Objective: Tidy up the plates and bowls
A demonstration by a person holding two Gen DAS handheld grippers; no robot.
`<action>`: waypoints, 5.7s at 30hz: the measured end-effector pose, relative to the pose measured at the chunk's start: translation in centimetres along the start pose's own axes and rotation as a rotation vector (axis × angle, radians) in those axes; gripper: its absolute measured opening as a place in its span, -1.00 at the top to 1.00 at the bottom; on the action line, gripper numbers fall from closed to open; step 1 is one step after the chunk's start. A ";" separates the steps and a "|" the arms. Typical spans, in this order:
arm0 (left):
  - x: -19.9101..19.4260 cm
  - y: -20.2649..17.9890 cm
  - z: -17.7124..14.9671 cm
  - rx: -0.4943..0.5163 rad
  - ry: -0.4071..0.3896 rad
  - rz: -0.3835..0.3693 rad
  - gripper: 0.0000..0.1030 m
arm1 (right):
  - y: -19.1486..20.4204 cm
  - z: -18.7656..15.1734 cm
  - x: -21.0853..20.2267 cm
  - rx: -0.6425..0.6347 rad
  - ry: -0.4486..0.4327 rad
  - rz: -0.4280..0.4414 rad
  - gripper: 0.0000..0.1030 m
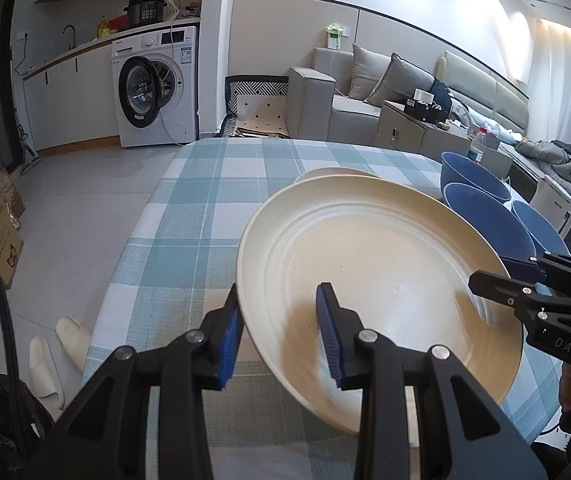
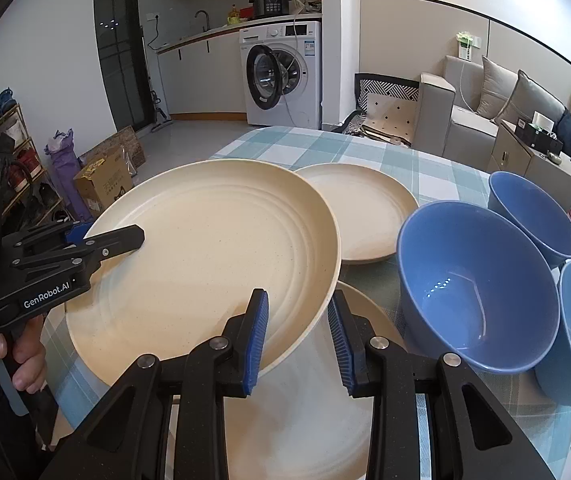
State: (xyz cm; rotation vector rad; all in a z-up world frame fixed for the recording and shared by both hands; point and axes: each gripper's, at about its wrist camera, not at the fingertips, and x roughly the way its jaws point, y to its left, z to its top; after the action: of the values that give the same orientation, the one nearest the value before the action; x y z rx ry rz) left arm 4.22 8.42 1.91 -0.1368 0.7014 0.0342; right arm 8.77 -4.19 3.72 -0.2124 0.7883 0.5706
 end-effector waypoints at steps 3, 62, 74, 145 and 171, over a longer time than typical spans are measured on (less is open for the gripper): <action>0.1 -0.3 -0.1 0.008 0.003 -0.005 0.35 | -0.2 -0.3 -0.1 0.007 0.000 -0.008 0.38; 2.8 -4.3 -2.4 0.118 0.084 -0.049 0.32 | -1.8 -5.5 -0.3 0.035 0.056 -0.107 0.38; 3.2 -5.3 -2.9 0.150 0.098 -0.047 0.31 | -2.1 -6.4 -0.1 0.031 0.073 -0.135 0.38; 3.9 -7.3 -3.7 0.200 0.127 -0.062 -0.64 | -2.1 -7.8 -1.4 -0.021 0.050 -0.177 -0.90; 0.9 -5.7 -1.5 0.120 0.018 -0.050 -1.00 | -3.4 -3.6 -5.4 0.017 -0.141 -0.152 -0.99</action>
State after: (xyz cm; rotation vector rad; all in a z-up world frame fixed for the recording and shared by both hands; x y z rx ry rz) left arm 4.42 2.59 0.83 -0.0395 0.7155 -0.0565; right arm 5.41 -10.65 5.03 -0.2120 0.6340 0.4308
